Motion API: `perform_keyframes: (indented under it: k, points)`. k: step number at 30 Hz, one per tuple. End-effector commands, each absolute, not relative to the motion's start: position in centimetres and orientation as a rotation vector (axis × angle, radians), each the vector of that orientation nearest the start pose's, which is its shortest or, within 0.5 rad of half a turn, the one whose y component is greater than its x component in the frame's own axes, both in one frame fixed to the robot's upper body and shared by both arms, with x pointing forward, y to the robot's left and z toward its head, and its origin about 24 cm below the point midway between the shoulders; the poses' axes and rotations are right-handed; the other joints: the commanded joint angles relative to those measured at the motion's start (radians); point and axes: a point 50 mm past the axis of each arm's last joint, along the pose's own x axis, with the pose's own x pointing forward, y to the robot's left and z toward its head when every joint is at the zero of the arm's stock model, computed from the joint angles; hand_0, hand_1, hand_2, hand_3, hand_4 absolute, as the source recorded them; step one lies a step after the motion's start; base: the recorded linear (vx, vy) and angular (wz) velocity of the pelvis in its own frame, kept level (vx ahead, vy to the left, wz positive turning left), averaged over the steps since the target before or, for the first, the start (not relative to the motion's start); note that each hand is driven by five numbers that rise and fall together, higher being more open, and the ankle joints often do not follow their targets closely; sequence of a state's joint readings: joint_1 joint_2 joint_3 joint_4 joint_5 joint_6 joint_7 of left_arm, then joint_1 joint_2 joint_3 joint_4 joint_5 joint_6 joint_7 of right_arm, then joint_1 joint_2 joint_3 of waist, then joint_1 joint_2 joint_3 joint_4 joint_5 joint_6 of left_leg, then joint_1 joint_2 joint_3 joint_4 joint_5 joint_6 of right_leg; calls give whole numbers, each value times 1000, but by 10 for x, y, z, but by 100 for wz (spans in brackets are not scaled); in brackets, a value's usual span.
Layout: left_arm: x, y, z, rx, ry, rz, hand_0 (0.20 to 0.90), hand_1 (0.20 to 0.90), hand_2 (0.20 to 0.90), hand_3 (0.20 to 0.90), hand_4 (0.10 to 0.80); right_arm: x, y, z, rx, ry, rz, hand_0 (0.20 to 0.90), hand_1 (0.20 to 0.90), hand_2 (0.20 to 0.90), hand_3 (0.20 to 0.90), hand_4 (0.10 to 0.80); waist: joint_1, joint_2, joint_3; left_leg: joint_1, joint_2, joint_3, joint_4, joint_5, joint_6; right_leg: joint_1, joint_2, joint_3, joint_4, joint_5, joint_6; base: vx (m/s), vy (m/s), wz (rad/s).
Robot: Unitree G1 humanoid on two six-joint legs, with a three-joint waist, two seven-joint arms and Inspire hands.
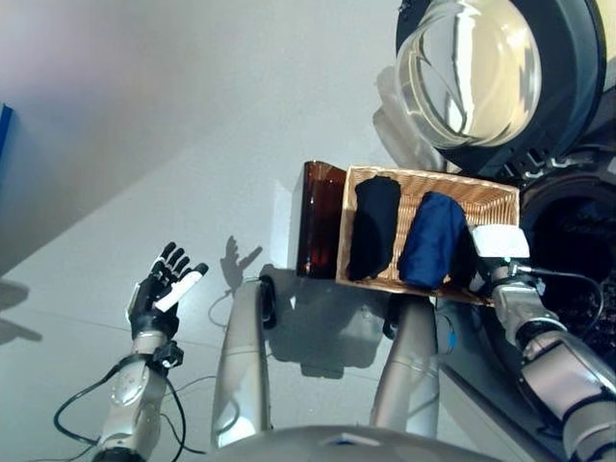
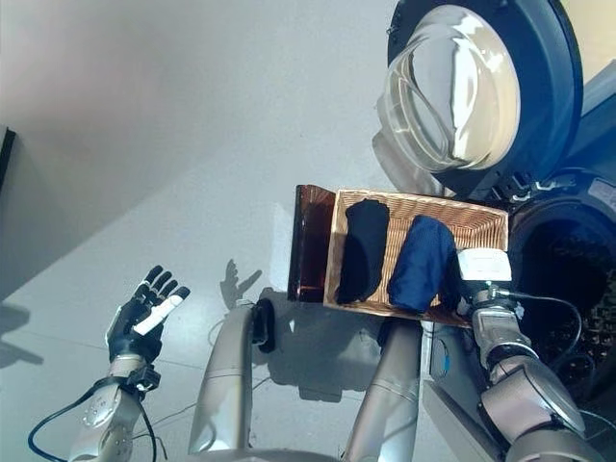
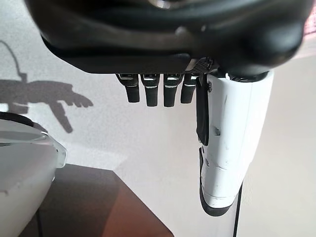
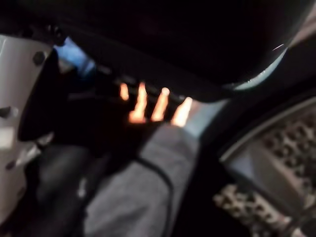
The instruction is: Pick up the clothes and place them into the washing machine
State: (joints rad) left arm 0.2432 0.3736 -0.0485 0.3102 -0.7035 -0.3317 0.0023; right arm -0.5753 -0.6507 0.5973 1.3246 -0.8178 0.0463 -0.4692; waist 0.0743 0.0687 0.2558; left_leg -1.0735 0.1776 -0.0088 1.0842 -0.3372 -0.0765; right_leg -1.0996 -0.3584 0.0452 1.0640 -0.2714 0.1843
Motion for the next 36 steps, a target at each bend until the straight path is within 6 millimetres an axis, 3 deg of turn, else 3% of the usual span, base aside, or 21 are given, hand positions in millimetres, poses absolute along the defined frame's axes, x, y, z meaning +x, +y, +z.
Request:
perform_keyframes:
  k: [1,13,19,22,23,26,30,31,32,33,36]
  points:
    - [174,281,-3,-191,48,299,900,900,900,900,800,266,-362,-1,-1962,611,-43,200,200,200,200,300,20,32,-9,23,47,-64,-92,87,-90,14,-14,58,-38,43,-10,0,0,0]
    - [173,286,-3,-182,44,352,900,900,900,900,800,283,-365,25,-2021,495,-103,200,200,200,200,300,7,16,-6,18,50,-66,-83,81,-94,6,-11,61,-33,42,-13,0,0,0]
    - [169,290,-5,-188,48,400,900,900,900,900,800,283,-368,34,-1859,468,-274,200,200,200,200,300,-4,11,-3,20,57,-64,-91,84,-94,8,-5,60,-42,49,-15,0,0,0]
    - [166,292,-5,-198,45,435,900,900,900,900,800,286,-365,40,-1593,397,-467,200,200,200,200,300,-8,12,-2,26,58,-61,-107,92,-93,13,0,58,-58,58,-15,0,0,0]
    - [166,294,-5,-205,40,457,900,900,900,900,800,286,-366,47,-1293,327,-659,200,200,200,200,300,-16,13,0,30,58,-59,-120,96,-92,15,4,57,-71,65,-15,6,-6,-4]
    - [167,294,-6,-208,42,471,900,900,900,900,800,283,-364,46,-886,265,-869,200,200,200,200,300,-20,14,-3,33,57,-58,-128,97,-90,18,8,52,-83,65,-16,13,4,-7]
    - [165,296,-7,-210,52,489,900,900,900,900,800,283,-350,40,-199,121,-1069,200,200,200,200,300,-29,14,-9,27,60,-58,-122,91,-84,16,13,51,-80,55,-18,19,4,-6]
    - [164,297,-7,-209,52,489,900,900,900,900,800,283,-350,39,-196,122,-1069,200,200,200,200,300,-28,13,-10,27,60,-58,-121,90,-84,16,13,52,-80,55,-18,0,0,0]
    - [164,295,-9,-211,63,485,900,900,900,900,800,280,-346,31,-17,109,-1101,200,200,200,200,300,-30,15,-11,25,60,-57,-118,88,-84,15,13,52,-77,51,-18,0,0,0]
    - [164,295,-9,-210,63,485,900,900,900,900,800,280,-347,31,-15,109,-1100,200,200,200,200,300,-30,14,-12,25,60,-57,-117,88,-84,15,13,52,-77,51,-18,0,0,0]
    - [164,291,-11,-225,71,479,900,900,900,900,800,275,-347,23,272,71,-1193,200,200,200,200,300,-30,18,-15,24,61,-57,-117,84,-83,14,13,50,-78,48,-17,5,2,-1]
